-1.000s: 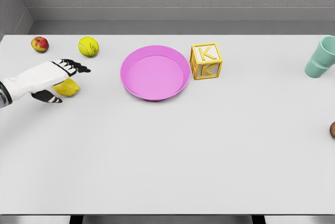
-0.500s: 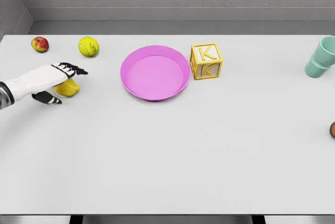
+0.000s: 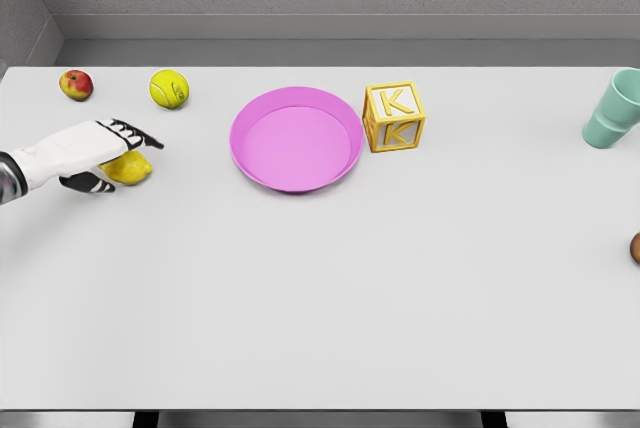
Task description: Put the lemon on the plate with left arm
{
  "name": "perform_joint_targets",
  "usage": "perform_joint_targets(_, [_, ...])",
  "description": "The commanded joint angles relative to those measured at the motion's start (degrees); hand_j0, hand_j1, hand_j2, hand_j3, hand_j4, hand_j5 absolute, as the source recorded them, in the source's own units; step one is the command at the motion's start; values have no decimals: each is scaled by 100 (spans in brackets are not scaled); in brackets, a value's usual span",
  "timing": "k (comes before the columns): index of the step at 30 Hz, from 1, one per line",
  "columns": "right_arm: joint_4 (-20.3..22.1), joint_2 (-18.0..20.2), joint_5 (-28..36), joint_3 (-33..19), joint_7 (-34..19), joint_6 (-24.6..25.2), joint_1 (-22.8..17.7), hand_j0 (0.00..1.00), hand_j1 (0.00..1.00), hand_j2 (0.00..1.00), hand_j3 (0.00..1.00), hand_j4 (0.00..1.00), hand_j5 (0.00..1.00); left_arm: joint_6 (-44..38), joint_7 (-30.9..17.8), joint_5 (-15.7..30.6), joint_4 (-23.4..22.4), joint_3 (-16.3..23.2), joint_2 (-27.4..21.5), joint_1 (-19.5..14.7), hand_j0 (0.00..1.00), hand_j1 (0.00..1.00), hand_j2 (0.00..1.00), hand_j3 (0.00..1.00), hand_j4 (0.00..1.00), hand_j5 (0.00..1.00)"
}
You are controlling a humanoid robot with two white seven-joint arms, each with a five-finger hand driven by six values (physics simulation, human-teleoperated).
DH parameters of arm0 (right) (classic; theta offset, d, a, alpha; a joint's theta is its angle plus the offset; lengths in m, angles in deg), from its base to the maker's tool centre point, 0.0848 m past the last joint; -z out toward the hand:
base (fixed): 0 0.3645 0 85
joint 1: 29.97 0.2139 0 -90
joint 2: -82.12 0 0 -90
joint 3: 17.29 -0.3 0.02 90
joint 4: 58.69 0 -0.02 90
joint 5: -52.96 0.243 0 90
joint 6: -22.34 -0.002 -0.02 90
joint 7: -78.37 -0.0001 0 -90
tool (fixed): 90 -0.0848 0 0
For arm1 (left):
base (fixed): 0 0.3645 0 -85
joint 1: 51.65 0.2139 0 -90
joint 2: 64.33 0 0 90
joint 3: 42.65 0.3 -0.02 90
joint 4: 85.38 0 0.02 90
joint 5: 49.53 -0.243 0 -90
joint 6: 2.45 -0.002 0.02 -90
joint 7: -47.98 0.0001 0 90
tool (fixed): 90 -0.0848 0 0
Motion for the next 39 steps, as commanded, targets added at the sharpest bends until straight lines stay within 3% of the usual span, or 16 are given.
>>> perform_joint_targets(1, [0, 0, 3, -1, 0, 0, 0, 100, 100, 100, 100, 100, 100, -6, 2, -17, 16, 4, -5, 0, 80, 80, 80, 80, 80, 80])
perform_joint_targets(3, [0, 0, 3, -1, 0, 0, 0, 100, 100, 100, 100, 100, 100, -6, 2, -8, 33, 4, -5, -9, 76, 76, 76, 76, 76, 76])
perform_joint_targets(12, [0, 0, 3, -1, 0, 0, 0, 100, 100, 100, 100, 100, 100, -6, -103, -8, 33, 75, -5, -9, 76, 76, 76, 76, 76, 76])
perform_joint_targets(17, [0, 0, 3, -1, 0, 0, 0, 100, 100, 100, 100, 100, 100, -6, -103, -17, 42, 75, -23, -26, 67, 67, 67, 67, 67, 67])
perform_joint_targets(25, [0, 0, 3, -1, 0, 0, 0, 100, 100, 100, 100, 100, 100, -6, -112, -26, 33, 83, -58, -44, 67, 67, 67, 67, 67, 67])
perform_joint_targets(27, [0, 0, 3, -1, 0, 0, 0, 100, 100, 100, 100, 100, 100, -6, -112, -43, 42, 83, -76, -53, 58, 58, 58, 58, 58, 58])
perform_joint_targets(30, [0, 0, 3, -1, 0, 0, 0, 100, 100, 100, 100, 100, 100, -6, -112, -43, 60, 83, -76, -53, 55, 55, 55, 55, 55, 55])
perform_joint_targets(39, [0, 0, 3, -1, 0, 0, 0, 100, 100, 100, 100, 100, 100, -6, -103, 10, 235, 66, -84, -62, 56, 56, 56, 56, 56, 56])
